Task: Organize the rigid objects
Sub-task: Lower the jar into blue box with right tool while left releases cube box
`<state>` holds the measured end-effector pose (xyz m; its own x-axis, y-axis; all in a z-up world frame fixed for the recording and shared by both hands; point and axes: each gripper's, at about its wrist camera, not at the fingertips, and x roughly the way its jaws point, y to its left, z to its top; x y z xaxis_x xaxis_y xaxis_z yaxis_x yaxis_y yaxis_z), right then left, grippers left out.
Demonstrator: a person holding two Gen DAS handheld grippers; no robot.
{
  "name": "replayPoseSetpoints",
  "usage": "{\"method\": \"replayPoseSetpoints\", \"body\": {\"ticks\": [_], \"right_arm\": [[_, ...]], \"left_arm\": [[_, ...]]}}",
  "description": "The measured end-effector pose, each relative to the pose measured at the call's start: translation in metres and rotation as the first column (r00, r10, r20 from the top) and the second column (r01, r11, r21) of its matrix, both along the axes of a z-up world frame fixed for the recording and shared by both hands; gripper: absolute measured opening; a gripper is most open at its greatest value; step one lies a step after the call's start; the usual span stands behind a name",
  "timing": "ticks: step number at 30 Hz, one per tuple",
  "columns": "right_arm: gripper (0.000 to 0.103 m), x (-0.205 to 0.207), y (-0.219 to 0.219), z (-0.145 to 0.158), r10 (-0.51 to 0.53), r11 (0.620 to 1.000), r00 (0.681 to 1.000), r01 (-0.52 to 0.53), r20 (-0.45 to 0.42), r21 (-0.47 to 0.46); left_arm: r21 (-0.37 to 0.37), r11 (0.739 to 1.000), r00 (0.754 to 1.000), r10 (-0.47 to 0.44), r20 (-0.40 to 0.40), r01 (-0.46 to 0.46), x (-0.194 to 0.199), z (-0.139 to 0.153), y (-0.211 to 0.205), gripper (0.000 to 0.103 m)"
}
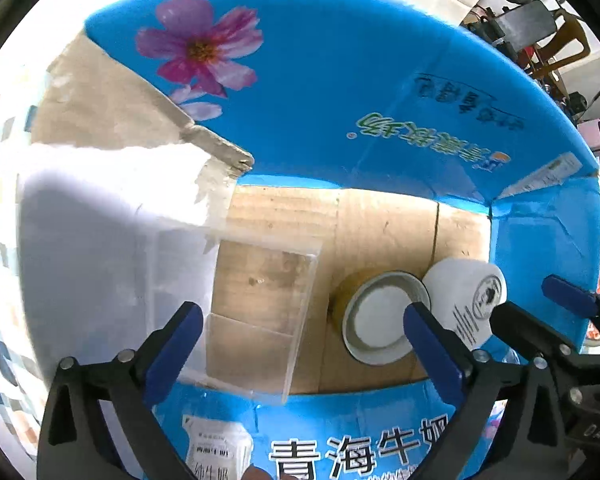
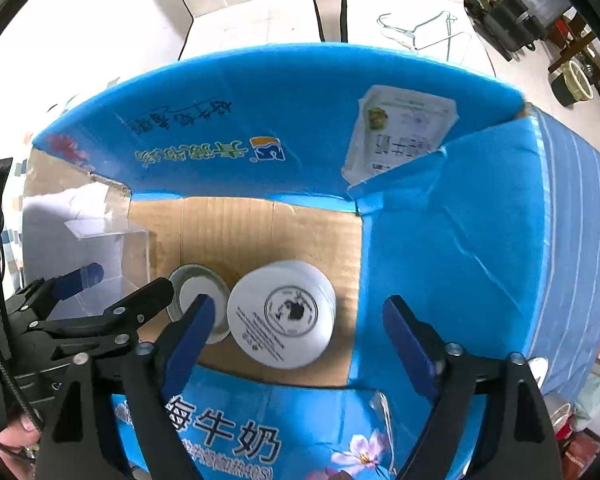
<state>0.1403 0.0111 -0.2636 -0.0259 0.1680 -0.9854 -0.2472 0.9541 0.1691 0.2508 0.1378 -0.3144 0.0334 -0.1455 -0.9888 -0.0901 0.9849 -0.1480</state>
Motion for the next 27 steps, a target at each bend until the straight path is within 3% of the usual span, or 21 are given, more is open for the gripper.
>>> {"method": "replayPoseSetpoints", "body": {"ticks": [2, 8, 17, 25, 26, 27], "right_arm": [[0.099, -0.005, -0.004, 0.006, 0.002, 1.0, 1.0, -0.002, 0.01, -0.003], [0.099, -0.029, -0.018, 0.028, -0.003, 1.0, 1.0, 0.002, 0.022, 0.026], [0.099, -0.056, -0.038, 0.067, 0.0, 0.997, 0.996, -0.006, 0.091, 0.076], [0.099, -0.101, -0.048, 0.131, 0.024, 0.996, 0.978, -0.041, 0.206, 0.08], [0.099, -0.106, -0.05, 0.14, 0.02, 0.997, 0.973, -0.038, 0.228, 0.074], [0.099, -0.112, -0.053, 0.152, 0.017, 0.997, 0.968, -0.036, 0.252, 0.072]], "left_arm": [[0.011, 1.0, 1.0, -0.011, 0.016, 0.011, -0.01, 0.007, -0.001, 0.103], [0.041, 0.998, 0.998, -0.039, 0.053, 0.037, -0.034, 0.027, -0.002, 0.103], [0.086, 0.996, 0.991, -0.024, 0.131, 0.013, -0.065, 0.087, 0.008, 0.103], [0.149, 0.987, 0.962, 0.009, 0.271, -0.051, -0.079, 0.157, -0.009, 0.103], [0.168, 0.984, 0.969, 0.012, 0.246, -0.055, -0.086, 0.165, -0.007, 0.103], [0.167, 0.984, 0.963, 0.022, 0.27, -0.069, -0.095, 0.178, -0.005, 0.103]]}}
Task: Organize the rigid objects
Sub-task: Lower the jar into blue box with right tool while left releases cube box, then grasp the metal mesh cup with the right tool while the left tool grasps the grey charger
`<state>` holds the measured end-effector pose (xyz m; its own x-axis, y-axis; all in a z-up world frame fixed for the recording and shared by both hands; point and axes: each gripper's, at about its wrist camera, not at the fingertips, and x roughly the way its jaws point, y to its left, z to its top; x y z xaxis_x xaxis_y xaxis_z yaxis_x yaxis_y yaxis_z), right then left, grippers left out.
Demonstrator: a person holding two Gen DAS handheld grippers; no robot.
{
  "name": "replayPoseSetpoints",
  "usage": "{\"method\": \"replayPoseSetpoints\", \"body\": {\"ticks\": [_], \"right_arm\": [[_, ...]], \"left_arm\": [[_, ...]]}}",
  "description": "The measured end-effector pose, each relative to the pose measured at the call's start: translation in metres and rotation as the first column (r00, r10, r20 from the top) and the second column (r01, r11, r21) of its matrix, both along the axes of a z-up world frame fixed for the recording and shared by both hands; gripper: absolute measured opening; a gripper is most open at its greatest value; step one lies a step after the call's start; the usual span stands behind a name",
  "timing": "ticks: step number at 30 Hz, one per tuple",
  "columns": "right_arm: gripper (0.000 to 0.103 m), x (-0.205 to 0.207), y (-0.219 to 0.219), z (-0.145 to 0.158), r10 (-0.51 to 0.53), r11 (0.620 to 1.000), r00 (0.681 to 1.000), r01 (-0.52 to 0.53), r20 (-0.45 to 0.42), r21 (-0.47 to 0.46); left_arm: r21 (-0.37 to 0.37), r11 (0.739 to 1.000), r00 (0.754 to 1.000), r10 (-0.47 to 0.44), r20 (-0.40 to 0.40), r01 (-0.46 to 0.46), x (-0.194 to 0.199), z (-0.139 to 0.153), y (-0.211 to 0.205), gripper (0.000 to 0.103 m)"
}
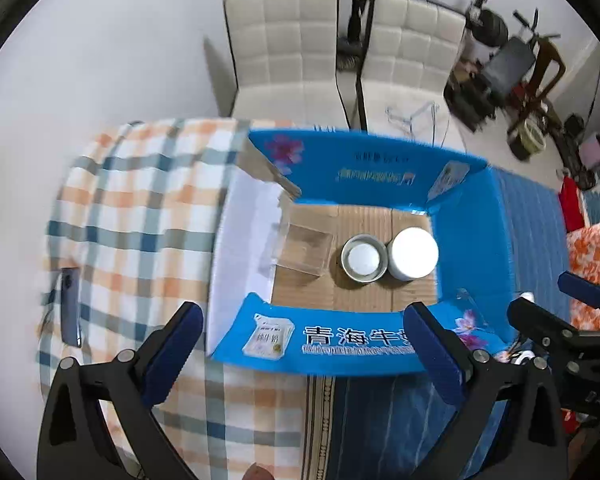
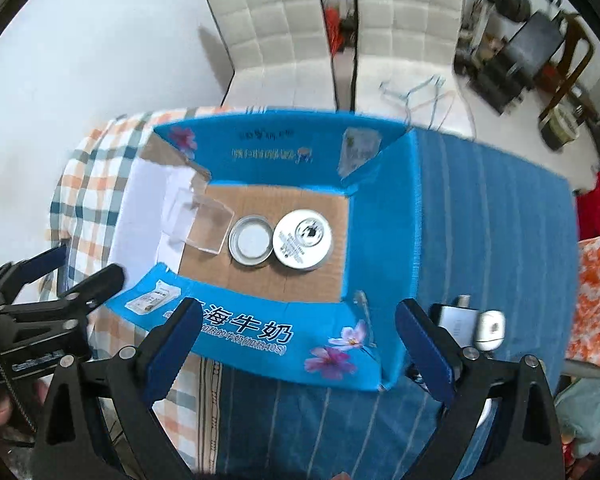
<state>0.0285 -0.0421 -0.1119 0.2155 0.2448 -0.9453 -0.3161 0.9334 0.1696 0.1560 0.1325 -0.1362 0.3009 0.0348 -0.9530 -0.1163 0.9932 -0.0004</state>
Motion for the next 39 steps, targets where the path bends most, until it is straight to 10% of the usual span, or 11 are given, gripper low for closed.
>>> {"method": "replayPoseSetpoints", "body": {"ticks": [20, 32, 39], "right_arm": [[0.099, -0.078, -0.049, 0.129, -0.037, 0.995, 0.983, 0.02, 0.178, 0.1], [0.099, -0.088, -0.167, 0.114, -0.23, 0.968, 0.965, 0.214, 0.124, 0.131], [0.099, -0.101, -0.299, 0.063, -0.46, 0.887, 0.887, 0.457, 0.045, 0.066]], "left_arm": [[0.023, 1.0, 0.978, -0.009, 0.208, 0.004, -0.048, 0.103, -0.032, 0.103], [0.027, 0.978, 0.956, -0.208, 0.205, 0.207, -0.016, 0.092, -0.135, 0.103], [0.016, 0.917, 0.91, -0.398, 0.119, 0.399, 0.011, 0.034, -0.236, 0.103]]}}
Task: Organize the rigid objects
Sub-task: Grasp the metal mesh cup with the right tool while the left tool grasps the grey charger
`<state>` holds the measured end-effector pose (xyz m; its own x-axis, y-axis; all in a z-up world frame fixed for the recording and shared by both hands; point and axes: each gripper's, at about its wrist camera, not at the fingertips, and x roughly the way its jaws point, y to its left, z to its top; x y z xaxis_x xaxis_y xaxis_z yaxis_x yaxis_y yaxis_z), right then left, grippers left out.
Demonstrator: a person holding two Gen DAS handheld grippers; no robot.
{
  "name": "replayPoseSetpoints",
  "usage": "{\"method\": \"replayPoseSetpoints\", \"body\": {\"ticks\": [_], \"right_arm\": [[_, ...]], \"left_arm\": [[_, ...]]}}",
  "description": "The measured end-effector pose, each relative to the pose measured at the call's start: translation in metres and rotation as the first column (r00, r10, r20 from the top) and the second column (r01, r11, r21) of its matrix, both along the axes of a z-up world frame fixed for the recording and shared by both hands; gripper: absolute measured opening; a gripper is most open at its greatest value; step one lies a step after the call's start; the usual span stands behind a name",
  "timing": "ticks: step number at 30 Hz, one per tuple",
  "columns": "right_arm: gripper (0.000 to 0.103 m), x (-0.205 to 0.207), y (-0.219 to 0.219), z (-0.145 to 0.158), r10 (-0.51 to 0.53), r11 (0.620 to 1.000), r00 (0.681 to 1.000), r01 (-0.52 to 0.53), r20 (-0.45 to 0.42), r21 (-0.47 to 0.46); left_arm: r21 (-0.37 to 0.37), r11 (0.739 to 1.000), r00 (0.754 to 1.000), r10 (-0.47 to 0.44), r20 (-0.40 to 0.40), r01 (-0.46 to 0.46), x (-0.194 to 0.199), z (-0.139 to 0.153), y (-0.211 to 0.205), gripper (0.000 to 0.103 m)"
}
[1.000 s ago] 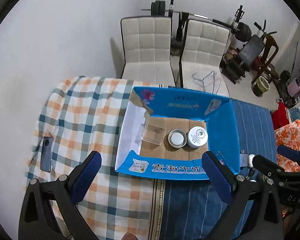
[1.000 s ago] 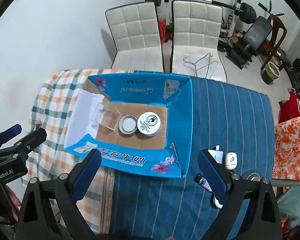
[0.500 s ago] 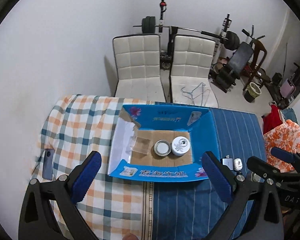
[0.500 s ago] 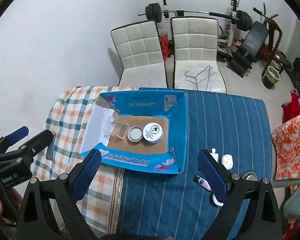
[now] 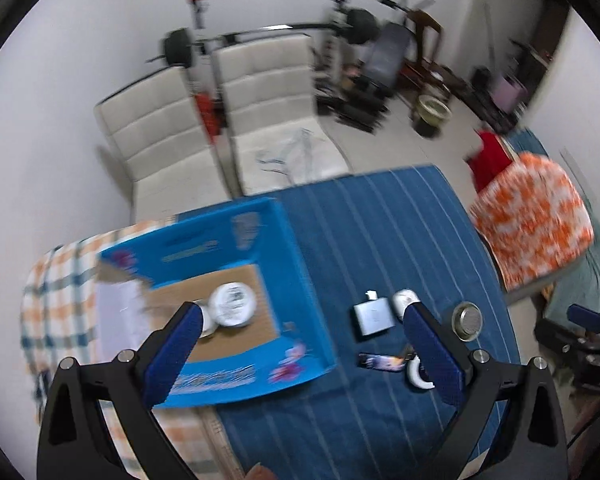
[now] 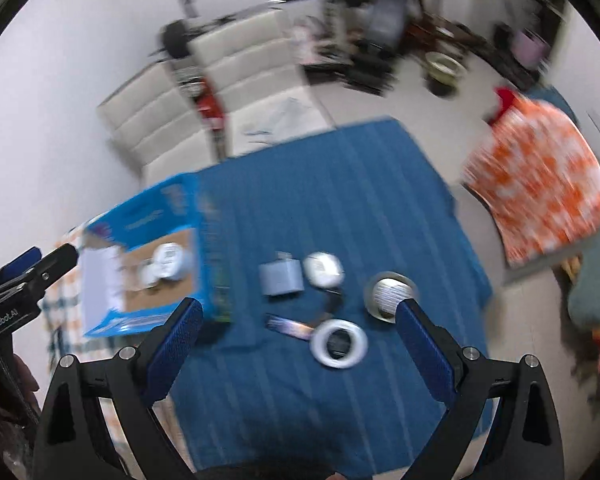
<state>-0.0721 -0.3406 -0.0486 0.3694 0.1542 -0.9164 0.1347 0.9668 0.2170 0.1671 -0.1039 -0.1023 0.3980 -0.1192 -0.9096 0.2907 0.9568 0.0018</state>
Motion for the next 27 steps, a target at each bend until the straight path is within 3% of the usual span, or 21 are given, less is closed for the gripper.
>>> {"method": "replayPoseSetpoints", "body": {"ticks": [5, 8, 10, 15, 20, 23, 27], "right_arm": [[0.099, -0.002, -0.075, -0.056, -0.14, 0.99, 0.988, 0.14, -0.069, -0.005], [0.099, 0.004, -0.107, -0.096, -0.185, 0.981, 0.977, 0.19, -0.107, 0.038], [0.099, 0.013, -0.119, -0.127, -0.205, 0.977, 0.973, 0.21, -0.107, 0.039], [0.099, 0.032, -0.119, -0.189, -0.217, 0.969, 0.962, 0.233, -0.166, 0.081], [0.099, 0.049, -0.108, -0.239, -0.218, 0.963, 0.942, 0.25, -0.255, 0.1], [0.099, 0.055, -0.103, -0.253, -0.211, 0.965, 0.936, 0.245, -0.281, 0.092], [0.099, 0.064, -0.094, -0.267, -0.194, 0.97, 0.934, 0.227, -0.301, 0.081]], "left_arm": [[0.016, 0.996, 0.992, -0.084, -0.091, 0.086, 0.018, -0.064, -0.054, 0.103], [0.016, 0.995, 0.974, -0.091, -0.208, 0.097, 0.03, -0.114, -0.079, 0.103], [0.007, 0.996, 0.956, -0.083, -0.281, 0.089, 0.036, -0.146, -0.091, 0.103], [0.083, 0.993, 0.93, -0.049, -0.365, 0.084, 0.046, -0.207, -0.111, 0.103], [0.12, 0.989, 0.902, -0.028, -0.431, 0.088, 0.047, -0.245, -0.117, 0.103], [0.146, 0.985, 0.889, -0.019, -0.458, 0.096, 0.046, -0.263, -0.117, 0.103], [0.109, 0.992, 0.886, -0.012, -0.464, 0.071, 0.047, -0.265, -0.112, 0.103]]}}
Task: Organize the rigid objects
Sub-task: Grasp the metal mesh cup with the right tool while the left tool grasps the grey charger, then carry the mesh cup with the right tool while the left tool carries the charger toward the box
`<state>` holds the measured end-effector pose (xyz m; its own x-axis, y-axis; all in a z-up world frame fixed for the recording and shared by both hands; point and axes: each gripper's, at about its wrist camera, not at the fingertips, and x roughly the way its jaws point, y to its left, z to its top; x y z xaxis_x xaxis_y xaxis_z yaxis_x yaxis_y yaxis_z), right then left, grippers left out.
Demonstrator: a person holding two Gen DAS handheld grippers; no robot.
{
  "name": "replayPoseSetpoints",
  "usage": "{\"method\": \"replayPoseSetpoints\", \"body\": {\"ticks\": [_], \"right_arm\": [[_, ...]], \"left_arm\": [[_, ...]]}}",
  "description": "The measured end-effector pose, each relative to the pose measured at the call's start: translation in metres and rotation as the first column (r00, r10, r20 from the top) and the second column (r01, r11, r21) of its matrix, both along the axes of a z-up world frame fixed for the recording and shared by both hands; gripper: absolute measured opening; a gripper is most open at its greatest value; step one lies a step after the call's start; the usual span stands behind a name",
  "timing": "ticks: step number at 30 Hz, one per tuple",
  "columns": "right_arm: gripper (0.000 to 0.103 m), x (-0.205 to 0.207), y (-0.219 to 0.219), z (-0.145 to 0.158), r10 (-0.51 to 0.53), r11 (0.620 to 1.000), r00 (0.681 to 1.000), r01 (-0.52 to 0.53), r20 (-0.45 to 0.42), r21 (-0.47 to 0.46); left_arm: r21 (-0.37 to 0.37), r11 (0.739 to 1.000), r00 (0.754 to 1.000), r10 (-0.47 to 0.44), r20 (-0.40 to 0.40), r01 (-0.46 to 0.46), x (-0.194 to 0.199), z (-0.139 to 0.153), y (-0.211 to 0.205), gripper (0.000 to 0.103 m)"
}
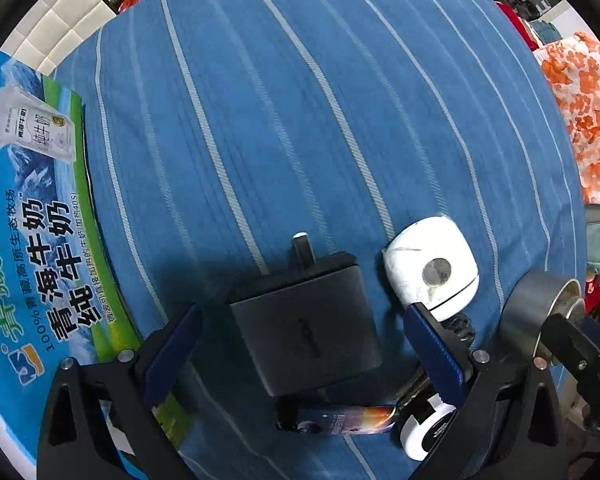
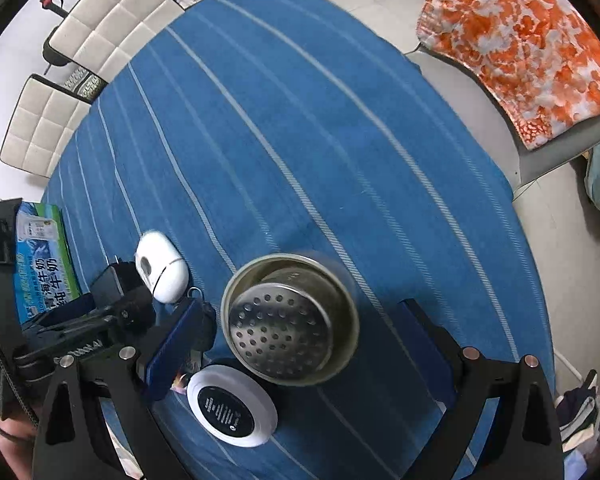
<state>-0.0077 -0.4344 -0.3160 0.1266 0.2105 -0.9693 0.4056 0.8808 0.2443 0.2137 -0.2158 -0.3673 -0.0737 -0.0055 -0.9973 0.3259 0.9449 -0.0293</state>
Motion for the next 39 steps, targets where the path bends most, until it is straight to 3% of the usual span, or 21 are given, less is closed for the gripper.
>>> {"method": "replayPoseSetpoints", "body": {"ticks": [3, 4, 6, 13, 18, 19, 20, 23, 27, 32, 39], "right_arm": [[0.099, 0.006, 0.005, -0.004, 0.007, 1.0, 1.0, -0.007, -0.013, 0.005], [0.099, 0.008, 0.005, -0.006, 0.008, 1.0, 1.0, -0.008, -0.017, 0.006], [0.099, 0.01, 0.009, -0.009, 0.011, 1.0, 1.0, -0.011, -0.024, 0.008], [0.098, 0.016, 0.016, -0.017, 0.024, 0.999, 0.998, -0.025, -0.053, -0.03], [0.085, 0.019, 0.016, -0.027, -0.001, 0.997, 0.995, -0.007, -0.097, -0.073], [0.076, 0.019, 0.015, -0.03, -0.012, 0.996, 0.993, 0.002, -0.114, -0.089], [0.075, 0.018, 0.014, -0.032, -0.018, 0.995, 0.993, 0.006, -0.12, -0.098], [0.075, 0.018, 0.016, -0.03, -0.015, 0.993, 0.993, 0.002, -0.114, -0.117], [0.075, 0.015, 0.023, -0.027, 0.006, 0.99, 0.994, -0.021, -0.111, -0.141], [0.074, 0.005, 0.028, -0.024, 0.018, 0.994, 0.992, -0.032, -0.129, -0.103], [0.074, -0.011, 0.036, 0.0, 0.05, 0.99, 0.993, -0.063, -0.106, -0.125]], "left_arm": [[0.005, 1.0, 1.0, -0.02, 0.0, 0.02, -0.001, 0.0, 0.0, 0.1], [0.008, 1.0, 1.0, -0.025, -0.001, 0.025, -0.002, -0.002, -0.003, 0.09], [0.005, 1.0, 0.999, -0.029, -0.017, 0.029, -0.006, -0.007, -0.002, 0.08], [0.016, 0.999, 0.999, -0.037, 0.031, 0.036, -0.018, -0.012, -0.018, 0.077], [0.011, 0.999, 0.997, -0.049, 0.061, 0.048, -0.01, -0.008, -0.02, 0.062], [0.008, 0.999, 0.997, -0.047, 0.061, 0.046, -0.01, -0.007, -0.019, 0.061], [0.004, 0.999, 0.997, -0.042, 0.06, 0.042, -0.01, -0.006, -0.018, 0.061], [0.008, 0.999, 0.998, -0.038, 0.055, 0.038, -0.012, -0.001, -0.015, 0.059], [0.054, 0.994, 0.99, -0.105, 0.093, 0.1, -0.021, 0.006, -0.012, 0.059], [0.015, 0.996, 0.991, -0.093, 0.096, 0.092, -0.039, 0.022, -0.007, 0.059], [-0.005, 0.991, 0.974, -0.132, 0.186, 0.135, -0.057, 0.063, -0.002, 0.058]]}}
